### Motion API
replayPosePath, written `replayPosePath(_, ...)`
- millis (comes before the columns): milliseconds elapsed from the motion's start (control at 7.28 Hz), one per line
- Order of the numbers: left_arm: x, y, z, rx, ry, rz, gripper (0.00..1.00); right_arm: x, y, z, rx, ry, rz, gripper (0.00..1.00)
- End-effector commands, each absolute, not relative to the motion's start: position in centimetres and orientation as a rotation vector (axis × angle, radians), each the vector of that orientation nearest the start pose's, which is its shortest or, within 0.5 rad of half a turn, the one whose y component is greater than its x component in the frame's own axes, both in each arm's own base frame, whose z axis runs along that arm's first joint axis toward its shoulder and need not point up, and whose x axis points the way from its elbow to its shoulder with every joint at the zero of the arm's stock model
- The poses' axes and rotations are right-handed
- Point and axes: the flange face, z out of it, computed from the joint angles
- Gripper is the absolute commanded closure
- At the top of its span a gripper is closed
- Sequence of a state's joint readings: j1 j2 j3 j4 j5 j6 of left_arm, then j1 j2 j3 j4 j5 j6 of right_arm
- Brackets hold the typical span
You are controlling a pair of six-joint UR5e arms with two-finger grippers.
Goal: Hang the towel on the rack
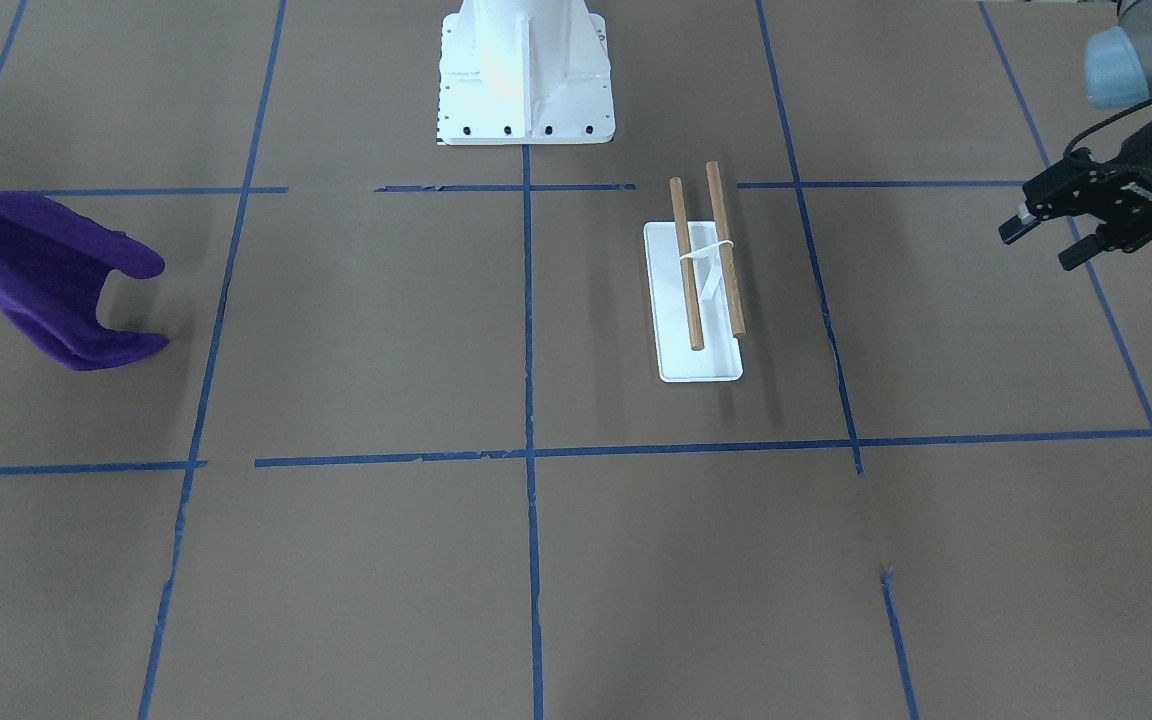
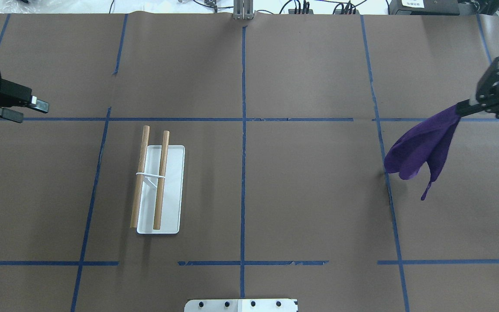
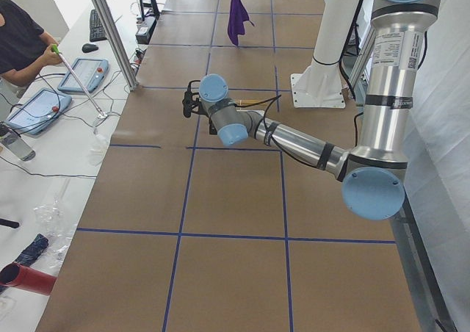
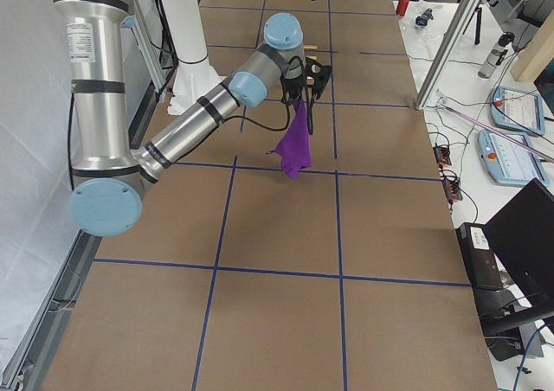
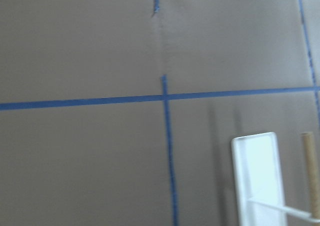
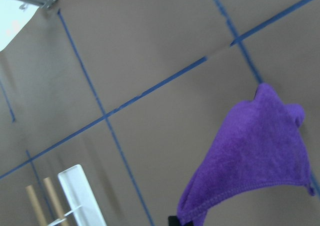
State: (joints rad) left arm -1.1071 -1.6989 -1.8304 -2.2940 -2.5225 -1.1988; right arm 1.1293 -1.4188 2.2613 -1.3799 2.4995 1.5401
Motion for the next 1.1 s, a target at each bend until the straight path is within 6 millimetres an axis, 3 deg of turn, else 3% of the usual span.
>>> replayPosePath(0, 26.7, -48.4, 28.9, -0.164, 1.385, -0.211, 0.06, -21.8, -39.6, 12.8, -0.257, -1.361, 0.473, 1.0)
replayPosePath(137, 32.1, -47.9, 24.7, -0.257, 1.387, -0.315, 0.05, -24.5, -38.4, 10.4, -0.237, -1.39, 0.417, 1.0)
replayPosePath(275, 36.5, -47.9, 21.2, -0.233, 1.342, -0.429, 0.05, -27.8, -37.4, 8.0, -0.202, -1.416, 0.383, 1.0)
replayPosePath(412, 39.2, -47.2, 18.1, -0.252, 1.317, -0.439, 0.05, -30.3, -36.9, 6.3, -0.181, -1.431, 0.366, 1.0)
replayPosePath(687, 41.3, -47.6, 14.1, -0.335, 1.268, -0.522, 0.06, -31.6, -36.4, 3.4, -0.146, -1.471, 0.299, 1.0)
replayPosePath(962, 43.6, -48.4, 12.8, -0.388, 1.249, -0.568, 0.06, -31.4, -36.0, 2.3, -0.03, -1.493, 0.167, 1.0)
